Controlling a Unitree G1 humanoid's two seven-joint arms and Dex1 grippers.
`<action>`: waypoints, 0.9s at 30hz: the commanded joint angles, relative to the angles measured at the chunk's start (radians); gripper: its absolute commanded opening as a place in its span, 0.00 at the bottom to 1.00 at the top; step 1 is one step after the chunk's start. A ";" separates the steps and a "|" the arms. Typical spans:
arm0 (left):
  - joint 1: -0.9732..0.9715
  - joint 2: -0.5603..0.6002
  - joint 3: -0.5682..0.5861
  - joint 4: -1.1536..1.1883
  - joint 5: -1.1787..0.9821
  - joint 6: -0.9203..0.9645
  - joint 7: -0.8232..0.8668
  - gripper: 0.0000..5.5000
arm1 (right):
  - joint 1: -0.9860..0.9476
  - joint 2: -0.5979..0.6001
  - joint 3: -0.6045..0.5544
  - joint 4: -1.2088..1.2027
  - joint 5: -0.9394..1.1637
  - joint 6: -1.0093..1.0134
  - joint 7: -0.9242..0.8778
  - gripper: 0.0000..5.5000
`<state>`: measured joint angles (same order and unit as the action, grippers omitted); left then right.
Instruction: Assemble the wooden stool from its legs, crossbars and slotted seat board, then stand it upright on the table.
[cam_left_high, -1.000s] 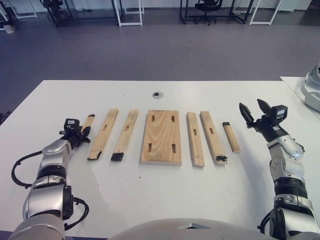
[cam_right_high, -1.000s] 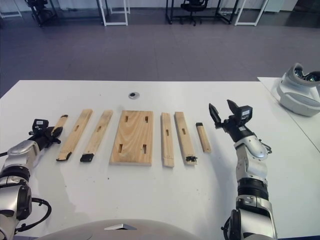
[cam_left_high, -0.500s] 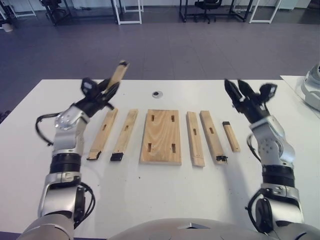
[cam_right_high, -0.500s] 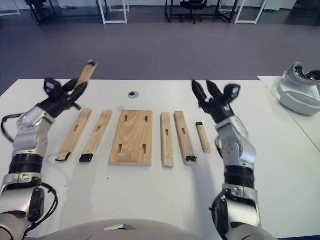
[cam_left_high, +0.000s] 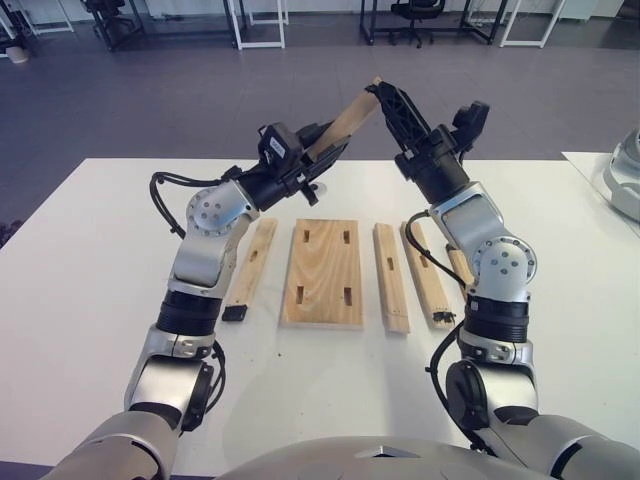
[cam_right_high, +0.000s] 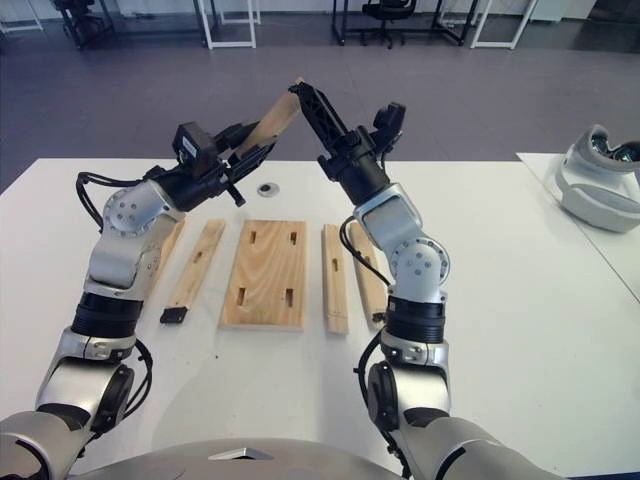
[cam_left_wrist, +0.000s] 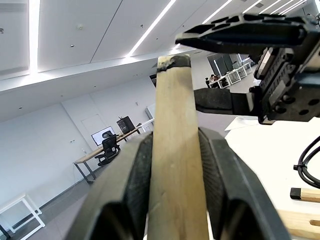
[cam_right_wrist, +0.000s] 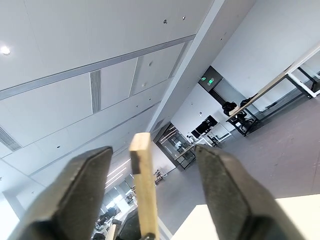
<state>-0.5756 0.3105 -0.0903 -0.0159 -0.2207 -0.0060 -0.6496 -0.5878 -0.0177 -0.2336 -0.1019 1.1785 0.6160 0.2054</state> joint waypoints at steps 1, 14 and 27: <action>-0.011 0.012 -0.012 -0.016 0.034 0.011 0.005 0.23 | -0.009 0.008 0.007 -0.022 0.016 0.018 -0.010 0.42; 0.000 0.020 -0.035 -0.055 0.078 -0.006 -0.011 0.23 | 0.009 0.025 0.019 -0.020 0.004 0.031 -0.025 0.07; 0.168 0.069 0.098 0.034 0.116 0.011 0.135 0.58 | 0.508 -0.041 0.024 -0.287 -0.385 -0.160 -0.111 0.07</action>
<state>-0.4201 0.3774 -0.0107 0.0067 -0.1249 0.0019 -0.5504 -0.0864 -0.0612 -0.2225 -0.3541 0.8147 0.4545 0.1129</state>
